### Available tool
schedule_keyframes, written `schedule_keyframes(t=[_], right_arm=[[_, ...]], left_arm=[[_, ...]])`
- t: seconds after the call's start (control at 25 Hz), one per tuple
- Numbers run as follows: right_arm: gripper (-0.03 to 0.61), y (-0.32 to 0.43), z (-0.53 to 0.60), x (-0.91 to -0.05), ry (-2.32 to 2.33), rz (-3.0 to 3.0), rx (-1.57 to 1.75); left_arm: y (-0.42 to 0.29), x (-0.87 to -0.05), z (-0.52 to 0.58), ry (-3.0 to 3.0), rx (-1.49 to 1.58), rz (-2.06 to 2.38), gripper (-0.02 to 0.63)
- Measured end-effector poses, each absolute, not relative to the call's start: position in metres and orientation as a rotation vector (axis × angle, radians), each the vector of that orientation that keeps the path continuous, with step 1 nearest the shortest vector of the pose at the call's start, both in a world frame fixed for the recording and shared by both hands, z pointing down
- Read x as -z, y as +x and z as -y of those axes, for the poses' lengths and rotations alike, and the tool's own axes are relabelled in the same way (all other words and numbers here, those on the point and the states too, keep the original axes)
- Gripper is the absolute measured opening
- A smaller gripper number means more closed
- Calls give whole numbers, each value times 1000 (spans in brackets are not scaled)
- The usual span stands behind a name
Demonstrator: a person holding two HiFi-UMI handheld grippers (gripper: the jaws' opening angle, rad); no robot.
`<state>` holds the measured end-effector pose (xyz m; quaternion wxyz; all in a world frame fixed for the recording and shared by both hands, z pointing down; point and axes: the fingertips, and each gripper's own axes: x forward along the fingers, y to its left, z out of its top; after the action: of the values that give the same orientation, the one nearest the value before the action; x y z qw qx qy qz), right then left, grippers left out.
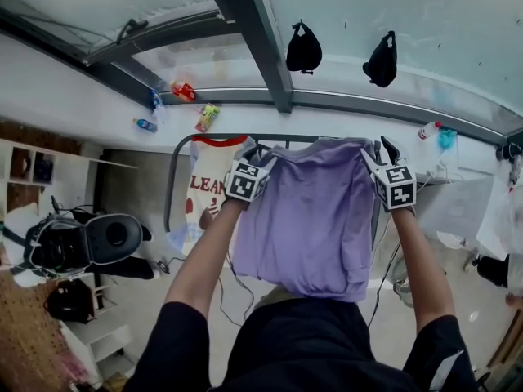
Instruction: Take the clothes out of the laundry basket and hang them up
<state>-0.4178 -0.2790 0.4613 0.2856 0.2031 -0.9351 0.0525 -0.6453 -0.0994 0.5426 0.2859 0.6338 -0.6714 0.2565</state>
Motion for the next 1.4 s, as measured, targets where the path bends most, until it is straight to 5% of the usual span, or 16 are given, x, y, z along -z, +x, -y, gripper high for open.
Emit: schedule_keyframes(t=[0.64, 0.84, 1.2, 1.4], right_arm=[[227, -364, 97, -336, 532, 2695, -114], [211, -329, 5, -299, 587, 2781, -69], [10, -248, -134, -299, 757, 2774, -229], [0, -227, -168, -302, 780, 2761, -204]], left_arm=[[-590, -385, -70, 1840, -281, 2007, 221], [-552, -363, -185, 1759, -132, 2093, 110], [-469, -357, -312, 1733, 99, 2184, 21], [-445, -349, -343, 1764, 120, 2232, 17]])
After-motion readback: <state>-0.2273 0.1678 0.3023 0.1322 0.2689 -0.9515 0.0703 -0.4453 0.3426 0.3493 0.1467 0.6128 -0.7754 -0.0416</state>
